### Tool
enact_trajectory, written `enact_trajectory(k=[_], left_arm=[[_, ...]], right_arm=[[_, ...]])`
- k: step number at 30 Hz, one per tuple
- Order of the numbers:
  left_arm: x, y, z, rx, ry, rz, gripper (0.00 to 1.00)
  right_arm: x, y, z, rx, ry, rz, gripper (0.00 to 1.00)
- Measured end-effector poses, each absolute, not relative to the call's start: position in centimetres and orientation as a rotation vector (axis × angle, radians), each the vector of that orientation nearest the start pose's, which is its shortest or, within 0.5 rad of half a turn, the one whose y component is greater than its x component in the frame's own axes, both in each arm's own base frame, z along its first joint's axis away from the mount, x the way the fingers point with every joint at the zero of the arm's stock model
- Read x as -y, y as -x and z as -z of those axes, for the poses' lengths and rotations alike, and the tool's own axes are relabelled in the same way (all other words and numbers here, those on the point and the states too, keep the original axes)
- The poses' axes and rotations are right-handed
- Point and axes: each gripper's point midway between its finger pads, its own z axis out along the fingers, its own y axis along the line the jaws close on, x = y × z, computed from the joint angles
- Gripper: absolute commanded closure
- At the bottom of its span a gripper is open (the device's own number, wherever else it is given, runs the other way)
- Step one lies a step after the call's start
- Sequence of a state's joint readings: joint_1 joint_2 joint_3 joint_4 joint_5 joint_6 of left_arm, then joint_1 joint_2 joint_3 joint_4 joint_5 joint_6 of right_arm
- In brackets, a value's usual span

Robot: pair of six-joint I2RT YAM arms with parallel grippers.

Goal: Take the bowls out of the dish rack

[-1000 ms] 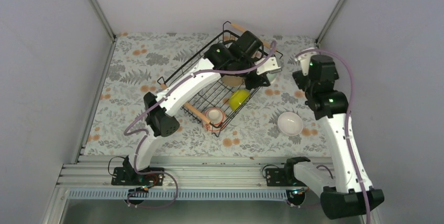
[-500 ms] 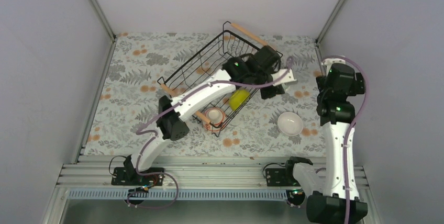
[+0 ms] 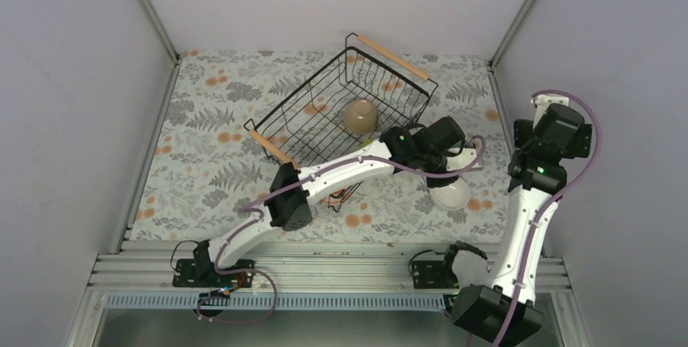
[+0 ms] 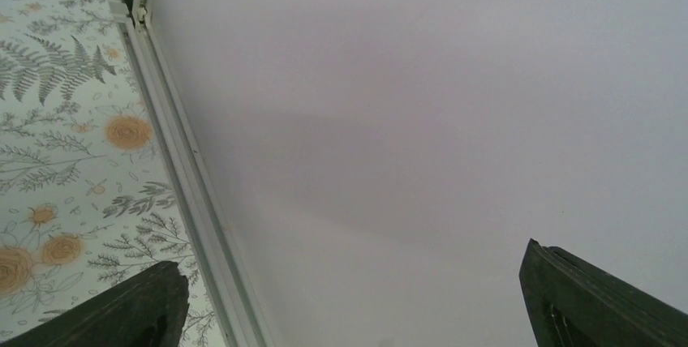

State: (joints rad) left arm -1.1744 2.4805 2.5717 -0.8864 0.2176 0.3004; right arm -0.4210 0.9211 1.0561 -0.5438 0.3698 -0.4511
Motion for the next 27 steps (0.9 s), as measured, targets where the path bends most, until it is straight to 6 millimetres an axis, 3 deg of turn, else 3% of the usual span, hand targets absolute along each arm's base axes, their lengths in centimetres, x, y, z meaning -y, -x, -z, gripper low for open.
enact_trajectory(k=[3,8,14,20,27], left_arm=[[60.8,-21.9,-17.9,-1.732,-1.694,0.633,0.98],[61.7,-23.0,-14.9,-1.751,-1.676,0.573,0.98],[62.0,-22.7,-11.2,-1.788,-1.713,0.535,0.98],[62.6,-21.5,-11.2,-1.766,-1.725,0.539,0.98],[63.2,-19.7,-10.9,-1.748,-1.757,0.542,0.98]], right_arm=[[18.5,-25.5,-32.8,-2.044,-0.229,0.894,0.00],[18.5,-25.2,-33.8,-2.011,-0.228,0.865,0.00],[18.5,-25.0,-34.4,-1.996,-0.228,0.850,0.00],[18.2,-25.2,-35.7,-1.968,-0.219,0.836,0.00],[18.0,-25.7,-34.8,-2.000,-0.203,0.796,0.00]])
